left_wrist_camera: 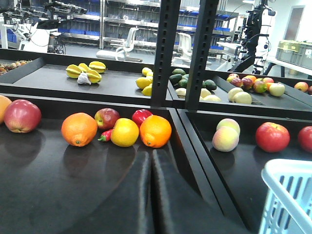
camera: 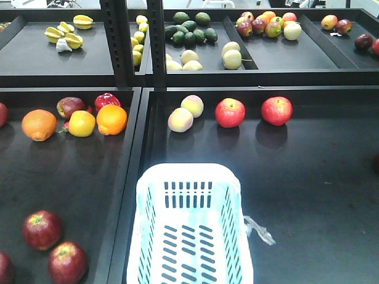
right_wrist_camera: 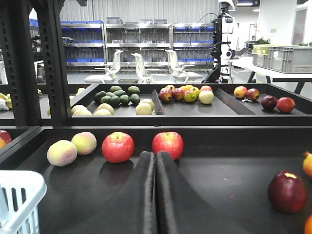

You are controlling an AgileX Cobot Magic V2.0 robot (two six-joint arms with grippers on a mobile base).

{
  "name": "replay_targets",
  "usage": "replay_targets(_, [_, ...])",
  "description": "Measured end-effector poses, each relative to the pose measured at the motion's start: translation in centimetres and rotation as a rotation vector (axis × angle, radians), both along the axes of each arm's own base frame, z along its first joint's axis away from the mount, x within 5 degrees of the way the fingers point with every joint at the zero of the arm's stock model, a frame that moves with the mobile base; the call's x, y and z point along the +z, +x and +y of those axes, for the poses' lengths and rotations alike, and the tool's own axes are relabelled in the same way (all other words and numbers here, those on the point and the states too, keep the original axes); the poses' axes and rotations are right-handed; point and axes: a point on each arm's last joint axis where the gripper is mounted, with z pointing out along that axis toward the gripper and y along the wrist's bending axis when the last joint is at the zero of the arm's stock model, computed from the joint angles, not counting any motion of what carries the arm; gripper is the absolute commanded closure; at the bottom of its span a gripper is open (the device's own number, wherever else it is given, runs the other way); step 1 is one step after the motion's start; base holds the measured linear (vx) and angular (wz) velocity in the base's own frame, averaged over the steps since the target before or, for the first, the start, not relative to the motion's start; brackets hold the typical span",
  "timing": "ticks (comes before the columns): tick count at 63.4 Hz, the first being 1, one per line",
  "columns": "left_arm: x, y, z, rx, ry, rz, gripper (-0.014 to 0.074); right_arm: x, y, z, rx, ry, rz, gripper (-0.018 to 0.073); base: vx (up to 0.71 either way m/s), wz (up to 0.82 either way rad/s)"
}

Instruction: Pick three apples into basket with both arms

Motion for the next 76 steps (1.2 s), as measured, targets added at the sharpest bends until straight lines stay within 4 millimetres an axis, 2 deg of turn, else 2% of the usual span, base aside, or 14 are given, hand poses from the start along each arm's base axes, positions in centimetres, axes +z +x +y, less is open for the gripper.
replay_targets(76, [0.0,0.0,0.0,0.0,0.0,0.0,0.0603,0.0,0.0,0.0,0.0,0.0,0.0,0.0568,0.03,0.01])
